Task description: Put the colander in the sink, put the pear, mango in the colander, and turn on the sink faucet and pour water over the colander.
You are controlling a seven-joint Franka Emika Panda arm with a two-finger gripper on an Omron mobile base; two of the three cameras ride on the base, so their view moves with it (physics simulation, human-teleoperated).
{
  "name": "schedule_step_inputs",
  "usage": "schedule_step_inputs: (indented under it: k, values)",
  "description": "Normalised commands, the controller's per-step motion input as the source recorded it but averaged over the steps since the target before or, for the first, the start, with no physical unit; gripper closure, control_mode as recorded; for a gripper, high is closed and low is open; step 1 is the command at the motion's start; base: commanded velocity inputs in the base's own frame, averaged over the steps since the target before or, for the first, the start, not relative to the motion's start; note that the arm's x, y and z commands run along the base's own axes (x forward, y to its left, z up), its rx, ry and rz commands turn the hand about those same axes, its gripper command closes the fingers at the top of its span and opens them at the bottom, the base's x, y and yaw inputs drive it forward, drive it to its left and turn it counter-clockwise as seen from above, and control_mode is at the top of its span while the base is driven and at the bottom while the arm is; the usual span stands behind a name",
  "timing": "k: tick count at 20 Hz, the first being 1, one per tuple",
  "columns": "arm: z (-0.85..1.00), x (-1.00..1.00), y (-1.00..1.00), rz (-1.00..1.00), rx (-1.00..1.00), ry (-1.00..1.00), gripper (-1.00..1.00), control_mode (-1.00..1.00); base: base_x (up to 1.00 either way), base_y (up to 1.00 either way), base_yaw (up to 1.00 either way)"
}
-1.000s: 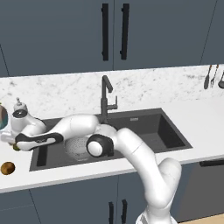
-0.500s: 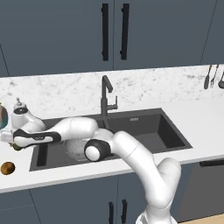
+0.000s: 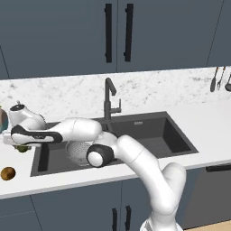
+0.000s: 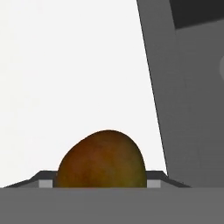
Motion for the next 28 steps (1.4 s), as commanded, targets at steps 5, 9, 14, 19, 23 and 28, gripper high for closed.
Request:
schedule_step_inputs:
  k: [5,9,14,19,23,28]
  values:
    - [0.1,-0.51,-0.55,0.0,0.0,-0.08,1.0,-1.0,0.0,0.0,0.0]
    - [0.01,-0.5,-0.7,0.0,-0.01,-0.23,1.0,-1.0,0.0,0.0,0.0]
    - [0.0,-0.49,-0.84,0.0,0.0,-0.2,1.0,-1.0,0.0,0.0,0.0]
    - [0.0,-0.47,-0.93,0.0,0.0,-0.17,1.0,-1.0,0.0,0.0,0.0]
    - [0.0,-0.28,-0.96,0.0,0.0,-0.07,1.0,-1.0,0.0,0.0,0.0]
    - [0.0,-0.08,-0.95,0.0,0.05,0.1,1.0,-1.0,0.0,0.0,0.0]
